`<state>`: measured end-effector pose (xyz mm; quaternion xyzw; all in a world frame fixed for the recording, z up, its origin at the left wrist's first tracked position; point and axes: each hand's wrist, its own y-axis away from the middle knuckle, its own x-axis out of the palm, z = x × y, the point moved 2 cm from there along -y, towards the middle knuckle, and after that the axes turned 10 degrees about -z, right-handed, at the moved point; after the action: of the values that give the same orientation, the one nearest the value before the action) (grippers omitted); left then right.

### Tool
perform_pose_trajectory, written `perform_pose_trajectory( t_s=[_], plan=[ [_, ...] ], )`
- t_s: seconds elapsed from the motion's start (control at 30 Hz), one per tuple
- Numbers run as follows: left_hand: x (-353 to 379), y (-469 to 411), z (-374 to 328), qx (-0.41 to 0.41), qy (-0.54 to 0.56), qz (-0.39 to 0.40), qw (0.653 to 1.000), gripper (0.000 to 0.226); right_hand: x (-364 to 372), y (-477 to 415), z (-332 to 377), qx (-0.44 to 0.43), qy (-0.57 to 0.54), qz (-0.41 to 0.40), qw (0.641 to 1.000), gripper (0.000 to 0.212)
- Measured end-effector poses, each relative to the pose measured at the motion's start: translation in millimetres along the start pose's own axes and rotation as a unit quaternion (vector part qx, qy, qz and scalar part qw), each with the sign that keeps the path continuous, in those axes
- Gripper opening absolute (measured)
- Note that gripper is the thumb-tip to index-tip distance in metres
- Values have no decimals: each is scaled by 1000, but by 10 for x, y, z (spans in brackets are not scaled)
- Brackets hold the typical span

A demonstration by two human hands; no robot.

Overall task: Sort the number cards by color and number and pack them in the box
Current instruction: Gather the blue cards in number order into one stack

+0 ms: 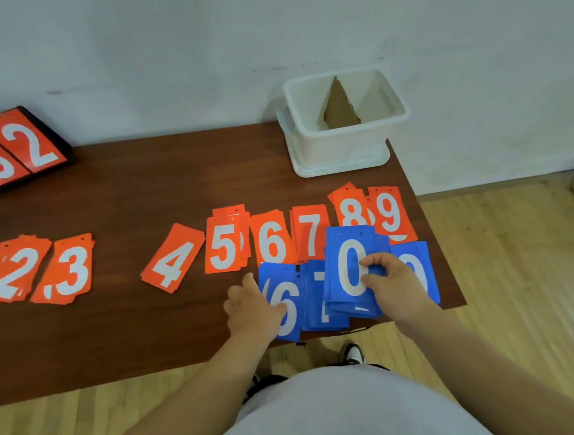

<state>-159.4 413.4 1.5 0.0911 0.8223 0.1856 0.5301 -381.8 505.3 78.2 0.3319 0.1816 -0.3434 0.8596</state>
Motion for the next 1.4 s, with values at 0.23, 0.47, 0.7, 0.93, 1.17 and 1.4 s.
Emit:
perform_pose_trajectory(
  t_s=[0.23, 0.47, 0.7, 0.93, 1.17, 1.4],
  plan=[
    [256, 153, -159, -55, 65, -36, 996, 96, -445, -569, -35, -24, 22, 53, 998, 21],
    [295, 386, -158, -86, 175, -47, 980, 91, -384, -633, -150, -22, 50, 117, 992, 16],
    [-172, 321, -33, -125, 334, -91, 930, 65, -233, -623, 110, -23, 19, 117, 993, 20],
    [-697, 215, -84, -38, 356, -55, 932, 42, 147, -253, 549, 172, -303, 290, 891, 23],
    [-1105, 230, -454, 56, 424, -8, 904, 36, 513, -77, 792, -11, -120, 219, 968, 24],
    [-1022, 313, -573, 128, 384, 145, 903, 44, 597, 192, 555, 53, -205, 231, 950, 19]
  ],
)
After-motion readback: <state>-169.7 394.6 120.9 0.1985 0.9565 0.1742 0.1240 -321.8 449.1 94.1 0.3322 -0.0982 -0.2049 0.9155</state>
